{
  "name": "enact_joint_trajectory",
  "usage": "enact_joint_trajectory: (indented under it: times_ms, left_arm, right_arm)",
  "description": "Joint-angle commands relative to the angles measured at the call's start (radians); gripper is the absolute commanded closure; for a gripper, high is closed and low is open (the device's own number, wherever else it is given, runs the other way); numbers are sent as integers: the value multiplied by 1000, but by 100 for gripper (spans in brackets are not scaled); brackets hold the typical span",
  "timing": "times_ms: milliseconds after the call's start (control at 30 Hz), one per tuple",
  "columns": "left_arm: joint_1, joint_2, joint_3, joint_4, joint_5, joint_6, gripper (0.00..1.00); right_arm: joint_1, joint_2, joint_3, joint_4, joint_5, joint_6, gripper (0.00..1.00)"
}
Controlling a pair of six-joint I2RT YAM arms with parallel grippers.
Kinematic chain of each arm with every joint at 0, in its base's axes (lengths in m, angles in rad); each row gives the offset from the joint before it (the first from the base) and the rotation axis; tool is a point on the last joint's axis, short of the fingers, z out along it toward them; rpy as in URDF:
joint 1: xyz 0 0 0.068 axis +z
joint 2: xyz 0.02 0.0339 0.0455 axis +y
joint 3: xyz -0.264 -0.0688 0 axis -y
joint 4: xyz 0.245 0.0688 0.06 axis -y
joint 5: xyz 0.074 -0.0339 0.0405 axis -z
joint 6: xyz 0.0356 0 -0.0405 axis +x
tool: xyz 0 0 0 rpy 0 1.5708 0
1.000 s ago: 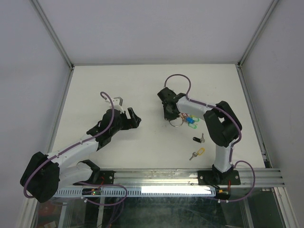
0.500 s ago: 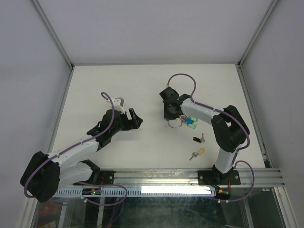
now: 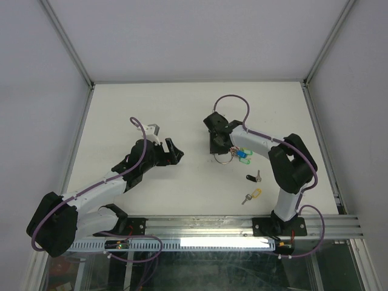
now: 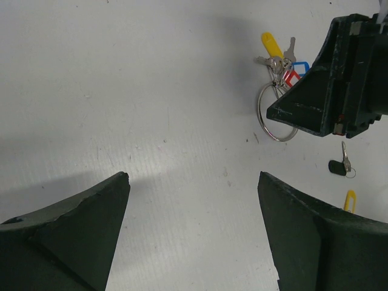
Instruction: Put the keys on the keyring
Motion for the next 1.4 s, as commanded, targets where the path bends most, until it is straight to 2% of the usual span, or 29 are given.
enact_joint_trajectory:
  times_ms: [0,100,433,500,567,800,1000,1133,1267,1367]
  left_arm:
    - [-5,-25,-4,41,-5,13,15]
    - [-5,-23,-4,38,-7,11,15]
    - [-4,-31,-1,24,-14,17,15]
    - [-5,-35,0,18,-18,20,15]
    - [-5,-38,0,13,-19,22,15]
    - [-4,-51,18,-13,-23,44,15]
    - [-5,-38,38,-31,-26,53,15]
    - [-6,-18,56,-51,-27,54,17]
    - [-8,37,95,-65,-28,62,20]
    - [-43,128,173,-104,-62,65,25]
  right_arm:
    - [13,41,20,13,17,-17,68]
    - [19,72,35,9,21,-24,69]
    - [49,182,85,-88,95,-38,82]
    - [50,199,79,-88,75,-37,88]
    - [51,208,70,-86,54,-38,100]
    - [53,70,56,-15,-26,-9,100]
    - [57,-77,58,110,-240,18,100]
    - [47,-171,26,107,-137,13,100]
    - [-17,-283,-80,125,-93,32,100]
    - [-75,-380,-151,106,-42,43,90]
